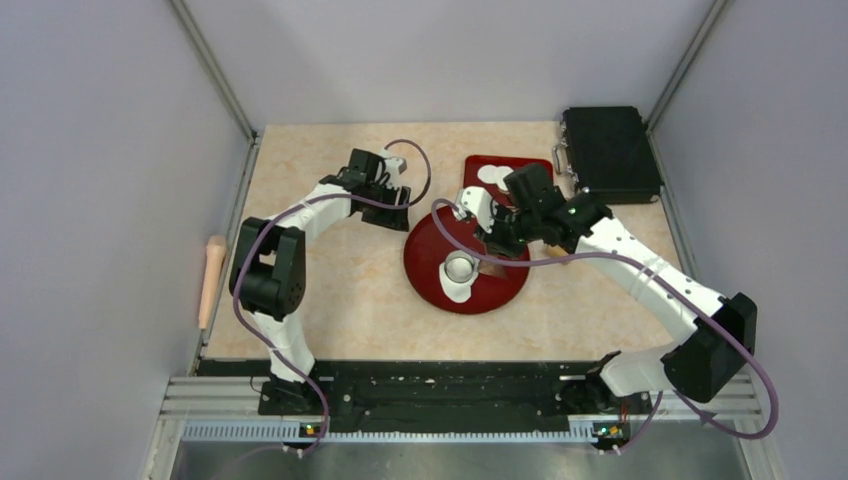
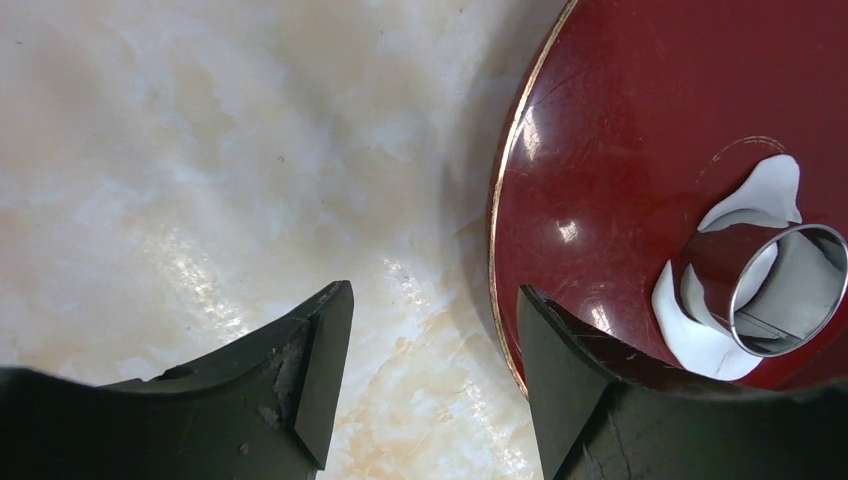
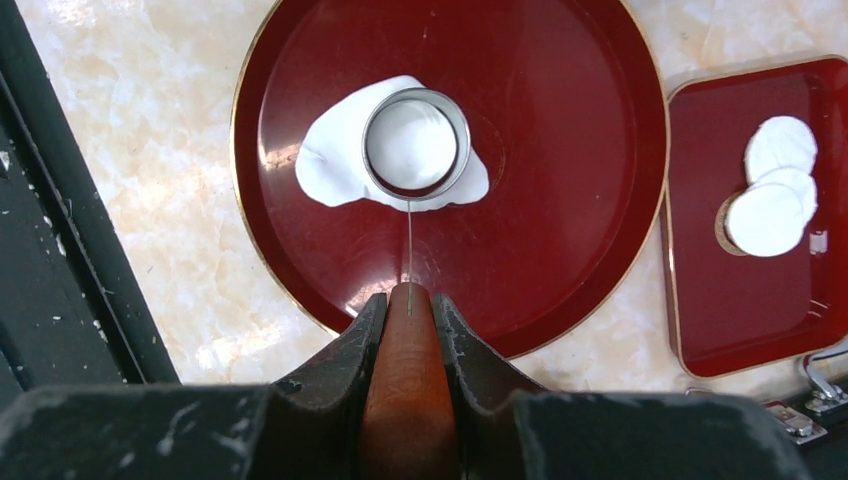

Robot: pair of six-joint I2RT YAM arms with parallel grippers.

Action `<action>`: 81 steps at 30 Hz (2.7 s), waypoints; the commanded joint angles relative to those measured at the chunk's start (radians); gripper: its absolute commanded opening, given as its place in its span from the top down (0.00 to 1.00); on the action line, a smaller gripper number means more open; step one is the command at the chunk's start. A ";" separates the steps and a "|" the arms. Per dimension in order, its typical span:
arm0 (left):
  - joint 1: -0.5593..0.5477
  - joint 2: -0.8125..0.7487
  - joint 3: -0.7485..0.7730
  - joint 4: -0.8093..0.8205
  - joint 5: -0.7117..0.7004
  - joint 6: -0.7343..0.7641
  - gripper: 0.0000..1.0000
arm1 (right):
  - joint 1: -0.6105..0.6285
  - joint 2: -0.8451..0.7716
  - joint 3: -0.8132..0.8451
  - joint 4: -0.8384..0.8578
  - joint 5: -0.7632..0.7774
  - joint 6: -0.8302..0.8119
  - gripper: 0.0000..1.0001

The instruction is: Roll out the dumpling wrappers from the dough

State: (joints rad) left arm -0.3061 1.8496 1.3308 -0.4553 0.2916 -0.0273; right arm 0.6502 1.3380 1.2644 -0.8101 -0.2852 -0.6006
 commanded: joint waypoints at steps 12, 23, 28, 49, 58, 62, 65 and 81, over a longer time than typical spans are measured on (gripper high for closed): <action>-0.029 0.064 0.020 0.002 0.030 0.001 0.35 | 0.029 0.051 0.026 0.041 -0.008 0.005 1.00; -0.032 0.070 0.020 0.000 0.034 0.004 0.36 | 0.031 0.077 0.003 0.085 0.013 0.004 1.00; -0.032 0.069 0.020 0.000 0.035 0.006 0.36 | 0.030 0.079 -0.007 0.100 0.014 0.003 1.00; -0.043 0.093 0.034 -0.022 0.025 0.018 0.50 | 0.167 0.155 -0.005 -0.019 0.280 -0.102 1.00; -0.063 0.123 0.053 -0.048 -0.007 0.018 0.90 | 0.194 0.151 -0.025 -0.027 0.345 -0.107 1.00; -0.065 0.122 0.053 -0.048 -0.011 0.018 1.00 | 0.195 0.139 -0.035 -0.023 0.348 -0.108 1.00; -0.065 0.118 0.055 -0.047 -0.011 0.018 1.00 | 0.195 0.131 -0.056 0.025 0.367 -0.105 1.00; -0.068 0.106 0.052 -0.051 0.013 0.047 1.00 | 0.161 0.186 -0.039 0.226 0.208 -0.047 1.00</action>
State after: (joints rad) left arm -0.3687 1.9614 1.3598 -0.4919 0.2943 -0.0536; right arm 0.8345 1.4754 1.2247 -0.6312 -0.0048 -0.6941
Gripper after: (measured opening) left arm 0.037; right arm 0.170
